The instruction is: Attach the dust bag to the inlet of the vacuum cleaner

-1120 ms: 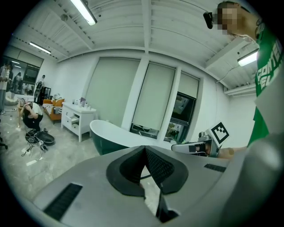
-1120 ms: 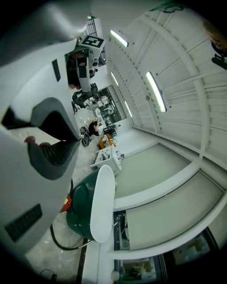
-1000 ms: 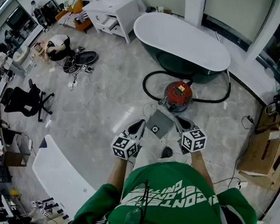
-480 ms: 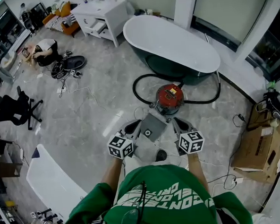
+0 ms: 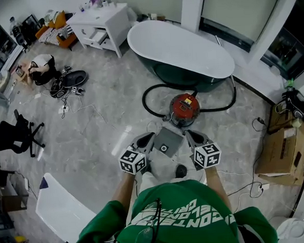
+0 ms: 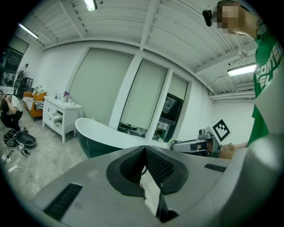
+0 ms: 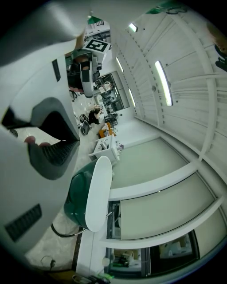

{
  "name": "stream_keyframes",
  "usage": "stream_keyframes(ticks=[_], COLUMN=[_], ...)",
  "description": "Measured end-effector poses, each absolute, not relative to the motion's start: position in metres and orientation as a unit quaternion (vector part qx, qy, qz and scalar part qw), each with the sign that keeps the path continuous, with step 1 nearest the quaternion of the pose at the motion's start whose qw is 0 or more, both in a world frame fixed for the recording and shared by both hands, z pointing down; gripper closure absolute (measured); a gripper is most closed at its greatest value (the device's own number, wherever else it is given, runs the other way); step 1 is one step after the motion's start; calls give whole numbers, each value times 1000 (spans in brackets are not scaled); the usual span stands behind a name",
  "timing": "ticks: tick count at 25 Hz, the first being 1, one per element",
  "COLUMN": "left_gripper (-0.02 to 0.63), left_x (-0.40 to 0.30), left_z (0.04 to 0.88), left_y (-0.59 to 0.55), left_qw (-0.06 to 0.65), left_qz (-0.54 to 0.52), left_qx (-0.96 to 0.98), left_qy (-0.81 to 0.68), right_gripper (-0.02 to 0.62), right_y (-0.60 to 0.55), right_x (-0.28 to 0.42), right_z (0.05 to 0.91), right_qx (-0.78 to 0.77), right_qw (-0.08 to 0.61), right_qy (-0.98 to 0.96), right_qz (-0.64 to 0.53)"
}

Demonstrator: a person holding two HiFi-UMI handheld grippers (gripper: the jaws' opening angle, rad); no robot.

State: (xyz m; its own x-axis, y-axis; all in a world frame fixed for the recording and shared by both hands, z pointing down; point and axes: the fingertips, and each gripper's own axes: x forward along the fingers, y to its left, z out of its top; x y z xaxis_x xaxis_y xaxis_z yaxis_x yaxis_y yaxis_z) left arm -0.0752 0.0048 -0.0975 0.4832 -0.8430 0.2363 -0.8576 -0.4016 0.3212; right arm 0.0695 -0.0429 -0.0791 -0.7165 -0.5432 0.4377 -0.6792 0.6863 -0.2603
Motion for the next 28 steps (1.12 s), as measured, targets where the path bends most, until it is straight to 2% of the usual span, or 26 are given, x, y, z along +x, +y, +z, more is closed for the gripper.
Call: stream_keyframes(ticks=[16, 28], left_gripper=[603, 603], left_x=[-152, -158], left_z=[-84, -53], left_y=[-20, -31], left_qw=[207, 211], left_qz=[27, 53], left_qx=[891, 906], left_qy=[-403, -364], right_gripper=[588, 588], right_y=[-30, -23], right_x=[-2, 11], right_z=[-88, -67], right_qx=[426, 449], right_qw=[163, 182], right_qy=[-868, -852], right_qz=[195, 198])
